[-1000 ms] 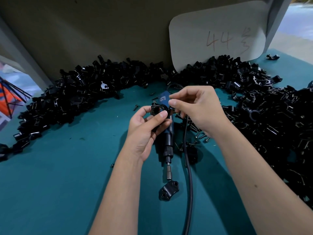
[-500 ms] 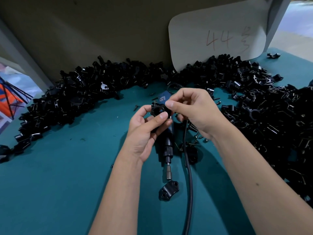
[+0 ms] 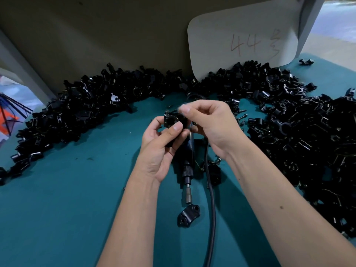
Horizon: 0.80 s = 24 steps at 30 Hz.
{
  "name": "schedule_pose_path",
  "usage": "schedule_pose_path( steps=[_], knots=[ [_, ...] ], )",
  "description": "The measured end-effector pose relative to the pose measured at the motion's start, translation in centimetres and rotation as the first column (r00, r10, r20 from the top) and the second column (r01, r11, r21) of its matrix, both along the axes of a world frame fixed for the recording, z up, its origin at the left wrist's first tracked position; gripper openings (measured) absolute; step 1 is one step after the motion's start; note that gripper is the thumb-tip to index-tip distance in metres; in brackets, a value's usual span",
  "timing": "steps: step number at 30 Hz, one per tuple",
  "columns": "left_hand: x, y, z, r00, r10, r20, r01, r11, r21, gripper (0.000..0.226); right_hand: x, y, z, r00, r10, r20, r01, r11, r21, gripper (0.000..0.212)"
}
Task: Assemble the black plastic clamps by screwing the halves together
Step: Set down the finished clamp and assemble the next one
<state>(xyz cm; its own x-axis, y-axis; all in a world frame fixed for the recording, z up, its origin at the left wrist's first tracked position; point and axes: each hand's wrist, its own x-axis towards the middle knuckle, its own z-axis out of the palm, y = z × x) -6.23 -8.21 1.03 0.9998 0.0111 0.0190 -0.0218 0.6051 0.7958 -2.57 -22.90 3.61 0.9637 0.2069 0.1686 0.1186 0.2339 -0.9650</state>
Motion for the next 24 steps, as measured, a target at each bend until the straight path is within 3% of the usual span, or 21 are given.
schedule_pose_path(
  steps=[2, 6, 8, 11, 16, 20, 24],
  knots=[
    [0.0, -0.2, -0.2, 1.000, -0.005, 0.004, 0.005, 1.000, 0.021, 0.028, 0.1, 0.1, -0.2, 0.997, -0.078, 0.018, 0.078, 0.997, -0.028, 0.019],
    [0.0, -0.2, -0.2, 1.000, -0.010, 0.016, 0.010, 1.000, -0.025, 0.027, 0.0, -0.2, -0.3, 1.000, 0.007, 0.019, -0.007, 1.000, 0.022, 0.010],
    [0.0, -0.1, -0.1, 1.000, 0.006, 0.017, -0.006, 1.000, 0.007, 0.026, 0.0, 0.2, -0.2, 0.995, -0.076, 0.070, 0.077, 0.997, -0.010, 0.007],
    [0.0, -0.1, -0.2, 0.999, 0.001, 0.035, -0.004, 0.997, 0.073, 0.024, 0.2, 0.9, -0.4, 0.979, -0.190, 0.077, 0.194, 0.979, -0.054, 0.021],
    [0.1, 0.0, -0.3, 0.997, 0.040, 0.060, -0.047, 0.992, 0.121, 0.030, 0.1, 0.3, -0.4, 0.999, 0.007, 0.036, -0.004, 0.996, -0.085, 0.017],
    [0.3, -0.1, -0.6, 0.977, 0.134, 0.165, -0.193, 0.882, 0.431, 0.037, 0.3, 0.5, -0.3, 0.971, -0.035, 0.238, 0.085, 0.975, -0.204, 0.008],
    [0.3, 0.1, -0.4, 0.972, 0.132, 0.195, -0.194, 0.920, 0.340, 0.022, 0.4, 0.3, -0.1, 0.940, -0.101, 0.326, 0.191, 0.947, -0.258, 0.003]
  ],
)
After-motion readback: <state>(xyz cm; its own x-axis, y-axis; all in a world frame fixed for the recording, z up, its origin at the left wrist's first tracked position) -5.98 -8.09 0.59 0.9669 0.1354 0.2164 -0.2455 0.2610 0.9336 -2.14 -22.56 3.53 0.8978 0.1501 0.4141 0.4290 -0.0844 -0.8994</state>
